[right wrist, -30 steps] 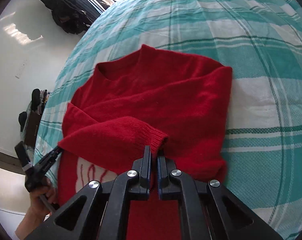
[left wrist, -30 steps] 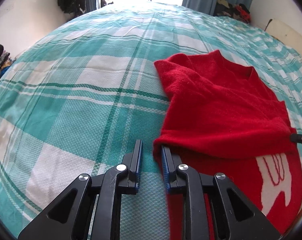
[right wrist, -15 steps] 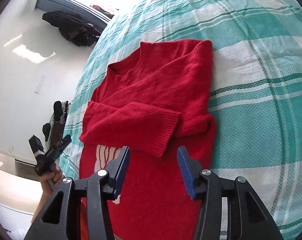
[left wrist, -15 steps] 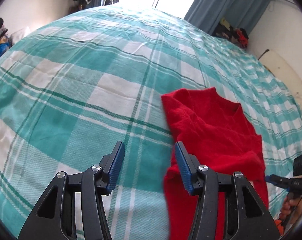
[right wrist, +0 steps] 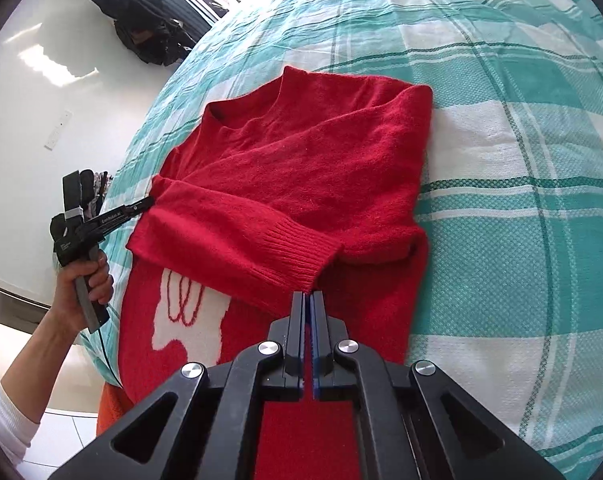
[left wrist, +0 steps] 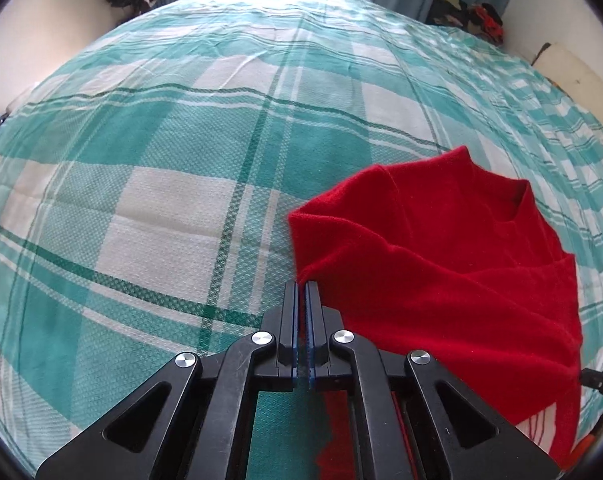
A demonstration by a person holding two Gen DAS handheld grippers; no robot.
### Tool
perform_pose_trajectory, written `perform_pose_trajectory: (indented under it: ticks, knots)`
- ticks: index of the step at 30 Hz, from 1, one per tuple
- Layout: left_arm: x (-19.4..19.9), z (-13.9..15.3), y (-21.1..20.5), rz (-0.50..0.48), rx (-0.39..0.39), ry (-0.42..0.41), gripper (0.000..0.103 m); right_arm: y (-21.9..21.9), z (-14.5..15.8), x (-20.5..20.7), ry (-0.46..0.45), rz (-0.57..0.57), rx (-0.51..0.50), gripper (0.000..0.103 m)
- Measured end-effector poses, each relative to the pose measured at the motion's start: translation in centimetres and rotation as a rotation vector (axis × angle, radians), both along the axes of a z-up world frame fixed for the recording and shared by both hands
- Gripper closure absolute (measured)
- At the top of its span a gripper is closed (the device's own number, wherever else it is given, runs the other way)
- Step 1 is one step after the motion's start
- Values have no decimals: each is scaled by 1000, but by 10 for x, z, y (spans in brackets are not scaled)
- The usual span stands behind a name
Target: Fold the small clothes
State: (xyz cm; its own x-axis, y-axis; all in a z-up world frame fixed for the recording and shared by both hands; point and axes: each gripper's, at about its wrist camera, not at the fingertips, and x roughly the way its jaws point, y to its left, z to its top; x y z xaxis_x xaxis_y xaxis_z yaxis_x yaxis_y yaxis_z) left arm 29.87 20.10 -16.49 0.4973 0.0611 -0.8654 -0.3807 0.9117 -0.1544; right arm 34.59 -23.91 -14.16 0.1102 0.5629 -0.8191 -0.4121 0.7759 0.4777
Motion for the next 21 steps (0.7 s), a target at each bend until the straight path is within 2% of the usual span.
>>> perform_pose_trajectory:
  ticks: [1, 3, 4, 5, 6, 7, 10, 12, 13, 15, 16, 19, 21]
  knots:
    - [-2, -2, 2, 8, -12, 7, 96, 2, -5, 0, -2, 14, -45, 100]
    - [-9, 1, 8, 24, -62, 3, 94, 6, -18, -1, 25, 30, -119, 94]
    - [-16, 5, 10, 28, -81, -5, 82, 3, -20, -1, 42, 33, -108, 92]
    - [-23, 10, 11, 22, -92, -27, 67, -2, -17, -2, 45, 26, -85, 84]
    - [-31, 15, 10, 9, -96, -52, 62, -9, -12, -2, 33, 9, -72, 73]
    - [-36, 18, 7, -3, -96, -67, 58, -15, -4, -2, 6, -15, -65, 69]
    - [-43, 17, -7, -69, -150, -76, 58, -23, 21, 2, -71, -50, -16, 67]
    - [-42, 9, -25, -125, -92, -28, 60, -14, 33, 5, -90, -22, 81, 67]
    - [-41, 2, -33, -150, -44, 7, 66, -5, 37, 8, -77, 2, 137, 68]
    - [-41, -4, -42, -171, 15, 17, 65, 17, 35, 15, -49, 21, 195, 69]
    - [-41, -4, -42, -163, 14, 15, 65, 33, 32, 20, -58, 31, 172, 69]
    - [-40, -3, -36, -137, -18, 15, 65, 83, 19, 30, -187, 146, -66, 65]
    - [-40, -4, -36, -145, -12, 15, 64, 102, 3, 37, -174, 226, -126, 64]
